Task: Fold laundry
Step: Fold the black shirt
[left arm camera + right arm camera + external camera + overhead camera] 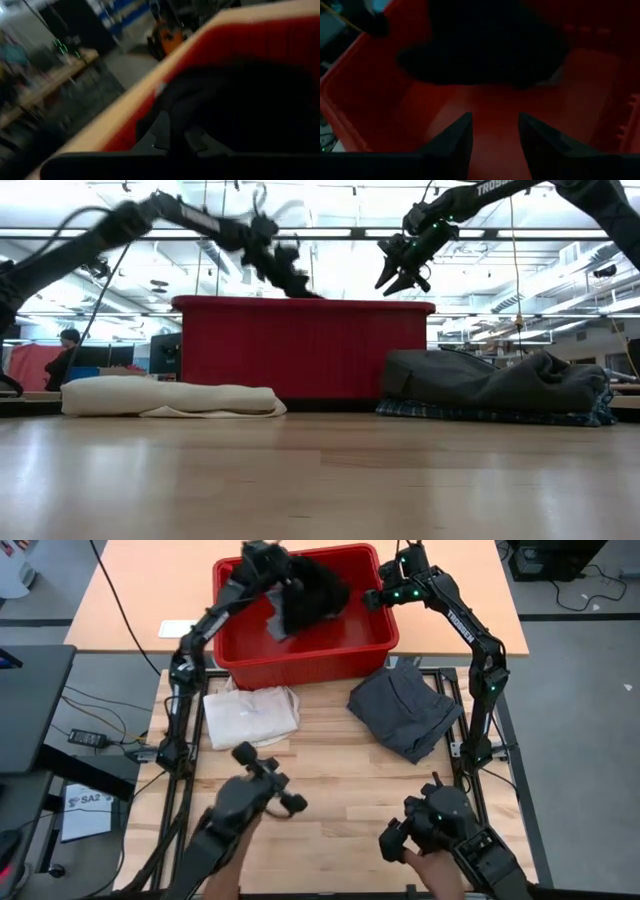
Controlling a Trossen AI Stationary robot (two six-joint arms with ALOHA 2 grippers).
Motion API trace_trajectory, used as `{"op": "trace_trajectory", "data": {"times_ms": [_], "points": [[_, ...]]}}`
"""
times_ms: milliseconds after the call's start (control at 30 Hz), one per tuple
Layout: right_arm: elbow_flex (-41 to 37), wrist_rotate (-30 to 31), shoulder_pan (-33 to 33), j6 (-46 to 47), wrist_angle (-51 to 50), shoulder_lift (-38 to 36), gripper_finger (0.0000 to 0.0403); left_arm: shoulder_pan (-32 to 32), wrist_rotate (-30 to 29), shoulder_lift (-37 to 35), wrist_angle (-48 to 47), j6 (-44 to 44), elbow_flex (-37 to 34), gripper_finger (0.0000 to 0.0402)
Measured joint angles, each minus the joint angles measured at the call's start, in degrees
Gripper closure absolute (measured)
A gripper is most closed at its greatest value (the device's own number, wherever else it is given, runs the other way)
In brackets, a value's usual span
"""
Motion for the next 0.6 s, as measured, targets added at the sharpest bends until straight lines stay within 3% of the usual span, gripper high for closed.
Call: {"op": "trace_trajectory", "data": {"times_ms": [167, 367, 600], "points": [[0.0, -0.25, 1.39, -6.72, 0.77, -3.64, 0.0239, -3.56, 1.17, -8.65, -1.48, 5.38, -0.09, 0.0395], [0.09, -0.27, 3.05, -12.24, 2.8, -9.46, 0.0233, -10.35, 1.13, -16.46, -0.24, 5.31, -0.02, 0.0394], [0.09, -7.01, 6.13, -14.43, 1.69, -14.54, 0.0197, -22.11, -10.42, -21.73, 2.59, 8.51, -0.04, 0.0392]]}}
